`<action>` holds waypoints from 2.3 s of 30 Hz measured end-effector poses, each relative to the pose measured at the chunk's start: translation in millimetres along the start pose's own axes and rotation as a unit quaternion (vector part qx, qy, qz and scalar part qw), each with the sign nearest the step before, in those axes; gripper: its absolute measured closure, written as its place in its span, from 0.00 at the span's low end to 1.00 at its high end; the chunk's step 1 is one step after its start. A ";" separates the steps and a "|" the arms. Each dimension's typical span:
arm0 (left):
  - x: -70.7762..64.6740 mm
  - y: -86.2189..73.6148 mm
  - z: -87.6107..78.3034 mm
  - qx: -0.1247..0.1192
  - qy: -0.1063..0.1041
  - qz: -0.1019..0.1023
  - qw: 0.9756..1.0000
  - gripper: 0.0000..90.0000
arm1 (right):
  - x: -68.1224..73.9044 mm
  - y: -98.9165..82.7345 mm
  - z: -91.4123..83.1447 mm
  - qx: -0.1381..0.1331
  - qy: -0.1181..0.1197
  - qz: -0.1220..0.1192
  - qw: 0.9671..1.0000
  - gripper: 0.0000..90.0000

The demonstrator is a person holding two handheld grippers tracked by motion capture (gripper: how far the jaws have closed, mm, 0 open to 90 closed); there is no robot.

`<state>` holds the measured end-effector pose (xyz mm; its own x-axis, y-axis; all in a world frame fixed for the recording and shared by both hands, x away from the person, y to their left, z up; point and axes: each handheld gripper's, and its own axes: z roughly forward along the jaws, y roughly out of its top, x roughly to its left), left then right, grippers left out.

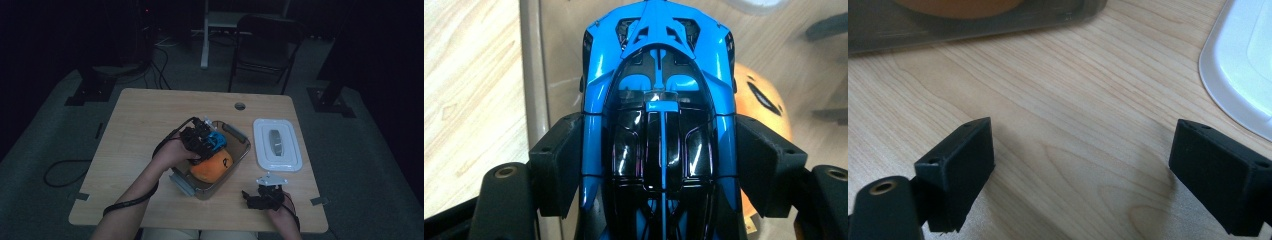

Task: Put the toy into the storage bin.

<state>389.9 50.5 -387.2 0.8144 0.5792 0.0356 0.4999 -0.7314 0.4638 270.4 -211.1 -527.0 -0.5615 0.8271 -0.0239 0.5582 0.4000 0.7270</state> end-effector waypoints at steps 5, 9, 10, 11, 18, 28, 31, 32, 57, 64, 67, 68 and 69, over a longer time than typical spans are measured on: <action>-2.7 -0.6 -1.4 -0.004 0.005 0.008 1.000 0.31 | -0.2 0.1 0.1 0.000 0.000 -0.001 1.000 0.12; -2.2 -4.3 -11.5 -0.033 -0.009 0.013 0.999 0.20 | 0.0 0.1 0.0 0.000 0.000 -0.001 1.000 0.12; -2.4 -4.6 -16.1 -0.040 -0.010 0.014 0.999 0.20 | -0.1 0.1 0.1 0.000 0.000 -0.001 1.000 0.12; -2.8 -5.0 -19.4 -0.045 -0.008 0.017 0.999 0.19 | -0.1 0.1 0.2 0.000 0.000 -0.001 1.000 0.12; 2.4 -15.4 -35.3 -0.065 -0.014 0.018 0.998 0.10 | 0.1 0.2 0.2 0.000 0.000 0.000 1.000 0.12; 19.4 -39.7 -46.4 -0.108 0.000 0.008 0.994 0.01 | 0.1 0.4 0.5 0.000 -0.001 0.000 1.000 0.12; 27.6 -48.0 -49.9 -0.127 0.010 -0.002 0.992 0.01 | 0.1 0.6 0.6 0.000 -0.001 0.000 1.000 0.12; 31.0 -50.6 -50.9 -0.129 0.010 -0.007 0.992 0.02 | 0.2 0.6 0.6 0.000 -0.001 0.001 1.000 0.12; 99.3 -120.2 0.5 -0.165 0.047 -0.107 0.979 0.02 | 0.7 3.8 2.2 -0.003 -0.003 -0.003 1.000 0.12; 103.0 -127.3 28.7 -0.149 0.047 -0.121 0.980 0.02 | -2.2 15.4 5.6 -0.019 0.005 0.011 1.000 0.12; 101.9 -127.4 35.8 -0.140 0.049 -0.119 0.982 0.02 | -2.0 20.3 7.5 -0.020 0.004 0.009 1.000 0.12; 100.0 -127.3 41.8 -0.137 0.057 -0.115 0.982 0.02 | -1.7 22.8 8.8 -0.020 0.003 0.008 1.000 0.12; 98.8 -127.1 44.9 -0.134 0.059 -0.112 0.983 0.02 | -1.5 26.8 11.4 -0.022 0.003 0.009 1.000 0.12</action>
<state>420.1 184.6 -482.4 0.6450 0.7642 0.0021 0.5539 -0.4694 0.6877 293.1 -197.2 -515.3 -0.5553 0.8316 -0.0053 0.5419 0.3666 0.7563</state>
